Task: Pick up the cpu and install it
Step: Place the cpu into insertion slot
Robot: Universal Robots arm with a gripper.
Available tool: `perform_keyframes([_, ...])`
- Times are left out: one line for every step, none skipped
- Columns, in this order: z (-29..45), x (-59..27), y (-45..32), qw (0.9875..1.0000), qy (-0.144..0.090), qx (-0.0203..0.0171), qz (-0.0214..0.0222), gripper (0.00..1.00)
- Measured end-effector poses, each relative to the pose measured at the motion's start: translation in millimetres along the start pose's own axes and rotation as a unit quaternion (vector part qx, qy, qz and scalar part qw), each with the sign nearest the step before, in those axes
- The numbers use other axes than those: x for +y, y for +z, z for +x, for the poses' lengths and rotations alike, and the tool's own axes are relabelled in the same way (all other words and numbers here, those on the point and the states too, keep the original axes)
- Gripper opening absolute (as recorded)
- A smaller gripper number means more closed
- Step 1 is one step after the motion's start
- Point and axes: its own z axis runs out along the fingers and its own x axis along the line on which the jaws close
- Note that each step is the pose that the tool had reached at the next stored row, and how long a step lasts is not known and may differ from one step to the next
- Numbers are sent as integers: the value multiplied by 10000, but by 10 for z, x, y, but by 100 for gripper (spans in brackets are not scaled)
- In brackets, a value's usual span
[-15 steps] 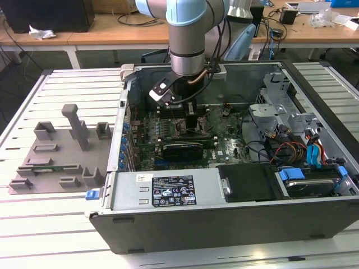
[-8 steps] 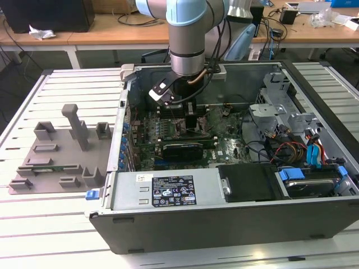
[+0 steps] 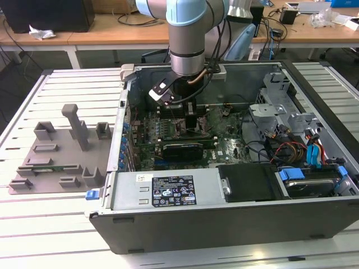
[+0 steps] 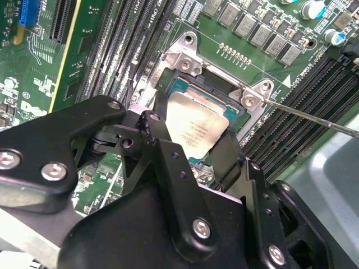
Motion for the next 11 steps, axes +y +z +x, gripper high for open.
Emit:
perform_keyframes([0, 0, 1, 10000, 0, 0, -1, 55])
perform_keyframes([3, 1, 4, 10000, 1, 10, -4, 55])
perform_keyframes([5, 2, 9, 10000, 2, 12, -7, 55])
perform_keyframes([4, 2, 5, 10000, 1, 6, -4, 62])
perform_keyframes([2, 1, 3, 10000, 0, 2, -2, 62])
perform_keyframes([1, 1, -4, 10000, 0, 2, -1, 62])
perform_keyframes([-1, 2, -20, 10000, 0, 0, -1, 62])
perform_keyframes([-2, 3, -45, 10000, 1, 2, -1, 62])
perform_keyframes([-4, 6, -89, 10000, 1, 2, -1, 62])
perform_keyframes([-6, 7, -113, 10000, 1, 2, -2, 62])
perform_keyframes([-9, 10, -157, 10000, 1, 2, -2, 62])
